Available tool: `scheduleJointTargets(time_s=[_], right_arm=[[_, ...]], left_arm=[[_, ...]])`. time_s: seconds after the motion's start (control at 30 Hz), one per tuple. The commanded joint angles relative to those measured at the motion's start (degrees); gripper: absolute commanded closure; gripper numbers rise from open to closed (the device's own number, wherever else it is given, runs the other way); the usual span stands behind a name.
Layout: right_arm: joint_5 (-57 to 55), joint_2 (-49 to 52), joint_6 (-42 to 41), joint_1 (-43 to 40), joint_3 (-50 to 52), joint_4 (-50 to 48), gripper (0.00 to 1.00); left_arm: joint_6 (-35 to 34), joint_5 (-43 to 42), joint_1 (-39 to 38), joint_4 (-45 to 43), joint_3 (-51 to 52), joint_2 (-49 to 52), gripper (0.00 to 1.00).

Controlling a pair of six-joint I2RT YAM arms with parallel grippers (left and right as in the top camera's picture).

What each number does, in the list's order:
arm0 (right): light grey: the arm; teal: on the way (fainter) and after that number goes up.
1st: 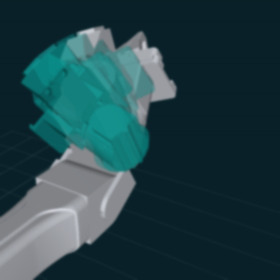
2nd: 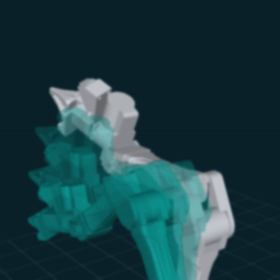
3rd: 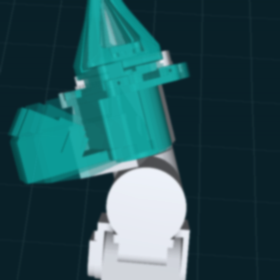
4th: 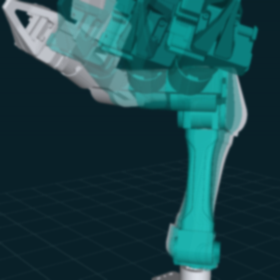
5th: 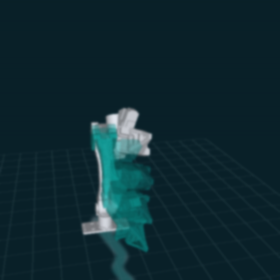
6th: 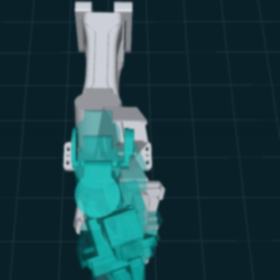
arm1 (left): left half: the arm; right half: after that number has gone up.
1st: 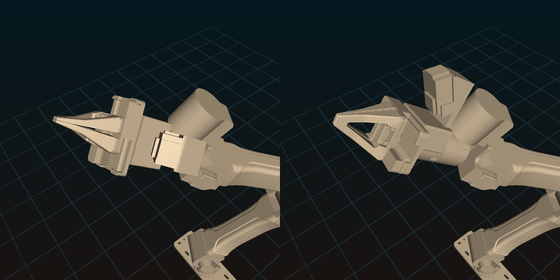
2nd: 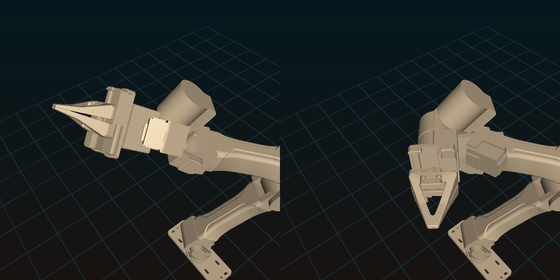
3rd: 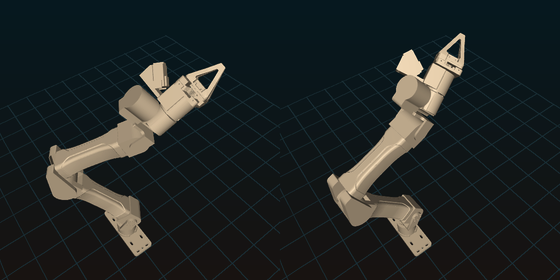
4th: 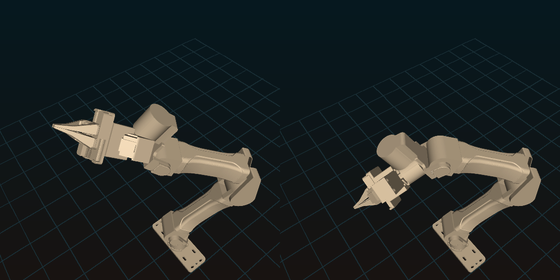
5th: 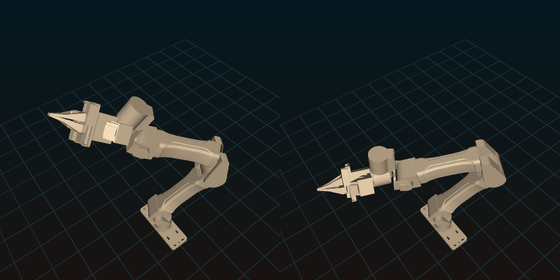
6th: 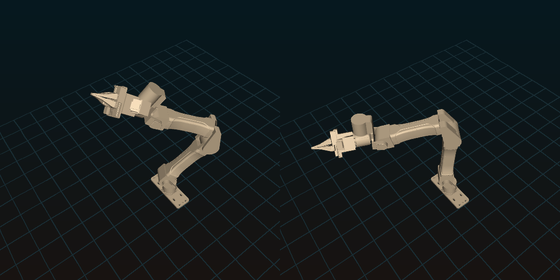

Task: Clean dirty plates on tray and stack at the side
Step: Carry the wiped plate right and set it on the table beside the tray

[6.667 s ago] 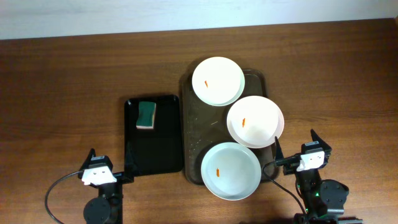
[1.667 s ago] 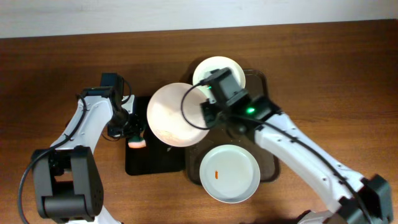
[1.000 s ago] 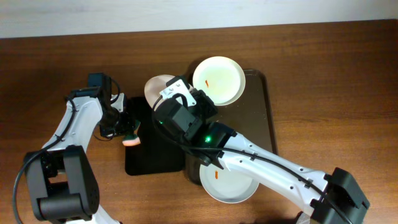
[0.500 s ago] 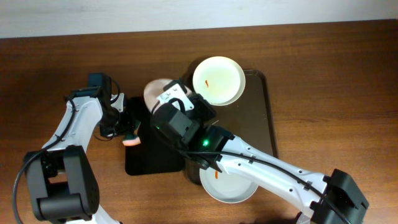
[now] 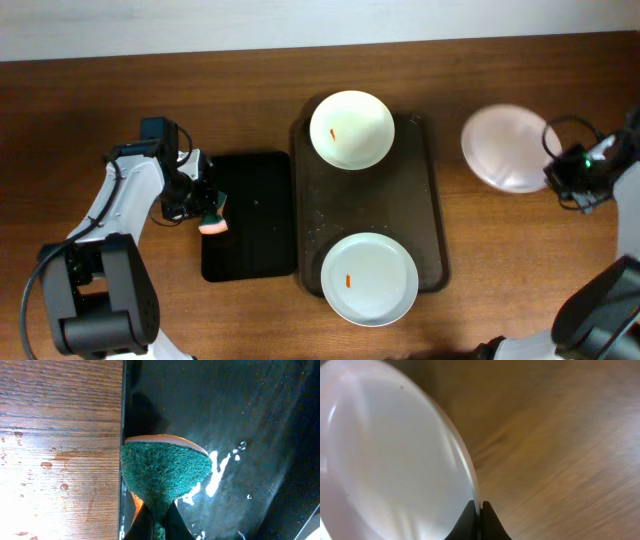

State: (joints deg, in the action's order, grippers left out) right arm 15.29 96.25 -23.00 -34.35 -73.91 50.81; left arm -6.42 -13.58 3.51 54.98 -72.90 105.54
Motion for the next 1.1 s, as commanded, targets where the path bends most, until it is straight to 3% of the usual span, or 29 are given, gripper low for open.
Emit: scheduleJointTargets(time_s=[0.0, 0.03, 0.07, 0.1, 0.13, 0.17, 0.23, 0.27, 0.3, 0.4, 0.47, 0.57, 0.67, 0.73, 0.77, 0.8, 0.9, 0.97, 1.07], right_arm=[[-1.8, 5.1, -0.6, -6.7, 6.0, -4.4, 0.96], [-1.8, 5.4, 0.0, -7.8, 6.5, -5.5, 0.96], [-2.2, 5.1, 0.2, -7.8, 6.4, -5.9, 0.87], [-2.2, 5.1, 0.2, -7.7, 6.4, -5.8, 0.51], [0.5, 4.8, 0.3, -7.3, 5.7, -5.6, 0.35], [6.2, 3.9, 4.8, -5.6, 4.3, -5.7, 0.3], [23.2, 1.5, 18.2, 4.4, 0.2, -5.2, 0.38], [23.6, 1.3, 19.8, 11.7, -0.9, -5.7, 0.42], [19.9, 1.6, 19.8, 19.8, -0.9, -8.8, 0.42], [-6.4, 4.1, 19.1, 40.4, -0.9, -19.9, 0.38], [-15.4, 7.1, 19.2, 44.4, -0.9, -27.6, 0.41], [-15.4, 17.6, 19.2, 42.9, -0.9, -38.2, 0.5], [-14.4, 15.6, 16.0, 39.1, -1.0, -34.3, 0.58], [-4.2, 11.6, 10.5, 30.4, -1.0, -30.8, 0.62], [5.9, 11.1, 5.2, 21.1, -1.0, -27.8, 0.69], [5.9, 11.6, 2.5, 16.5, -1.0, -24.7, 0.79], [-2.2, 14.3, 2.5, 9.8, -0.9, -16.8, 0.94], [-9.6, 14.9, 2.6, 9.9, -0.7, -11.5, 0.96], [-10.6, 14.9, 2.5, 9.9, -0.6, -6.6, 0.96]], left_arm=[[0.9, -1.0, 0.4, -0.3, -0.2, -0.9, 1.0], [0.9, -1.0, 0.4, -0.3, -0.2, -0.9, 1.0], [0.9, -1.1, 0.4, -0.3, -0.2, -0.9, 1.0], [0.9, -1.0, 0.4, -0.3, -0.2, -0.9, 1.0], [0.9, -1.1, 0.4, -0.3, -0.2, -0.9, 1.0], [0.9, -1.1, 0.4, -0.3, -0.2, -0.9, 1.0], [0.9, -1.1, 0.4, -0.3, -0.2, -0.9, 1.0], [1.0, -1.0, 0.4, -0.3, -0.2, -0.9, 1.0], [0.9, -1.0, 0.4, -0.3, -0.2, -0.9, 1.0], [1.0, -1.0, 0.3, -0.4, -0.2, -0.9, 1.0], [1.0, -1.0, 0.3, -0.6, -0.2, -0.9, 0.99], [1.0, -1.0, 0.3, -0.5, -0.2, -0.9, 0.99], [1.0, -1.0, 0.3, -0.5, -0.2, -0.9, 0.99], [1.0, -1.0, 0.3, -0.5, -0.2, -0.9, 0.98], [1.0, -1.0, 0.3, -0.5, -0.2, -0.9, 0.98], [1.0, -1.0, 0.3, -0.5, -0.2, -0.9, 0.98], [1.0, -1.0, 0.3, -0.5, -0.2, -0.9, 0.98], [1.0, -1.0, 0.3, -0.5, -0.2, -0.9, 0.98], [1.0, -1.0, 0.3, -0.5, -0.2, -0.9, 0.98]])
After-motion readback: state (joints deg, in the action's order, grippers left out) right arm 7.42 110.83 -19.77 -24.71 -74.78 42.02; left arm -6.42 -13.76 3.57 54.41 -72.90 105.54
